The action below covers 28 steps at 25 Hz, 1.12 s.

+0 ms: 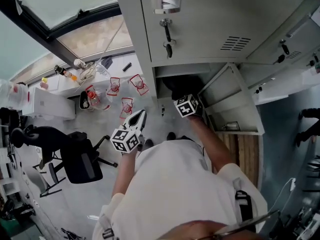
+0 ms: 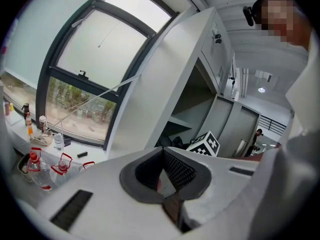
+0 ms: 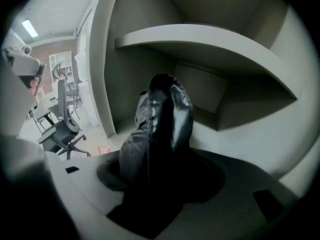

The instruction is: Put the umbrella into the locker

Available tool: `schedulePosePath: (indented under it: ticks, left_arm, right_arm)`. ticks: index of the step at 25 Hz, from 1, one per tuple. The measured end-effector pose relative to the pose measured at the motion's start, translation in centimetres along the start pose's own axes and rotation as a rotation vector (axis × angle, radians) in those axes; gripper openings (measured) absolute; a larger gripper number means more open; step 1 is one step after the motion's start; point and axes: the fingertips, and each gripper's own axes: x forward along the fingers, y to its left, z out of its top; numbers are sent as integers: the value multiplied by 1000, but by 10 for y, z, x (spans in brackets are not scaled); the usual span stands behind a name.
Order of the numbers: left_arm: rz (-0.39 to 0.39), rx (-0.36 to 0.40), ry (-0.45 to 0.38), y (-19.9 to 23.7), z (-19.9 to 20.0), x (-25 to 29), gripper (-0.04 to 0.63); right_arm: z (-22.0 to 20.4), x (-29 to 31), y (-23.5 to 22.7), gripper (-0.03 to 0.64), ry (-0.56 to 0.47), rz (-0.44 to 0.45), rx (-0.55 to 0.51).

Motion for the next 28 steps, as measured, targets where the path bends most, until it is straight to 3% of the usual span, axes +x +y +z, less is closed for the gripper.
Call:
schedulePosePath:
  ticks: [4, 8, 14, 20, 28]
  left_arm:
    - [52, -18, -25, 2, -3, -3, 5]
    - [102, -36, -46, 6, -5, -10, 5]
    - [154, -61, -55, 15, -10, -15, 5]
    - [130, -61, -34, 7, -14, -3, 5]
    - [63, -28, 31, -7, -20, 17, 5]
  right_arm:
    - [12, 19, -4, 261, -11, -6, -112]
    - [15, 36, -6, 262, -10, 21, -126]
    - [-1, 62, -8, 283, 70, 14, -209]
    - [14, 47, -21, 352, 45, -5, -205]
    - [20, -5, -22, 354, -69, -40, -100]
